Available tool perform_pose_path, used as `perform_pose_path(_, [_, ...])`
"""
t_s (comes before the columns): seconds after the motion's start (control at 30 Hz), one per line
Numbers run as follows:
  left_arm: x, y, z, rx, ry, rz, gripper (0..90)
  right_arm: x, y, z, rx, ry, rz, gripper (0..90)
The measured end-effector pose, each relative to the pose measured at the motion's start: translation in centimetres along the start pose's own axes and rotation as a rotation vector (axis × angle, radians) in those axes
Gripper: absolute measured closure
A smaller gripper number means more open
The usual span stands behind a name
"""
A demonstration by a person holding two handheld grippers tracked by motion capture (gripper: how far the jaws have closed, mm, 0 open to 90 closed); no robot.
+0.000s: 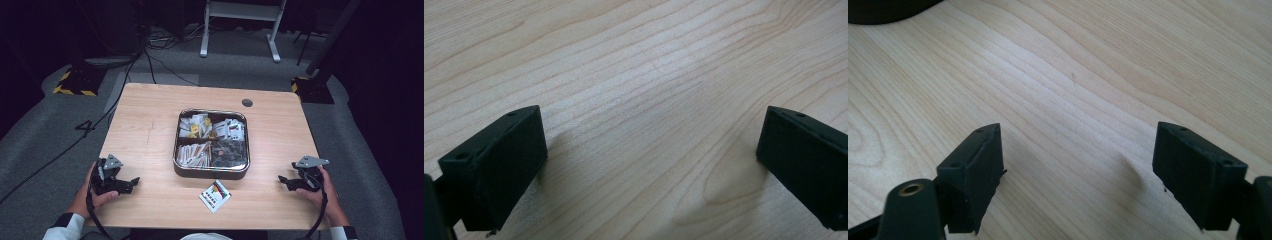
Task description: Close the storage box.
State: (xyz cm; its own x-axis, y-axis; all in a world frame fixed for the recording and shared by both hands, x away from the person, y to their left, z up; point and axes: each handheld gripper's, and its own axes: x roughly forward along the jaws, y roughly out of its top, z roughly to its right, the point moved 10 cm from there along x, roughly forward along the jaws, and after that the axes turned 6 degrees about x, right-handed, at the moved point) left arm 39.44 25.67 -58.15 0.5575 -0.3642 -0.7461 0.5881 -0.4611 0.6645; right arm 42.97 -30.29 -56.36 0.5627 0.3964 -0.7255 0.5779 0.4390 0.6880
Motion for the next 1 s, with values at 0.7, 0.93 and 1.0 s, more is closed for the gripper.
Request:
perform_pose_path(0.7, [0.0,0.0,0.0,-0.001,0.003,0.0,0.1,-0.9,-2.1,1.5,0.131,-0.008,0.069,17.0])
perform_pose_path(0.93, [0.0,0.0,0.0,-0.002,0.002,0.0,0.1,-0.8,-2.1,1.5,0.136,-0.011,0.069,16.3])
perform_pose_path(1.0, [0.0,0.0,0.0,-0.002,0.002,-0.001,0.1,-0.7,-2.0,1.6,0.138,-0.015,0.068,15.8])
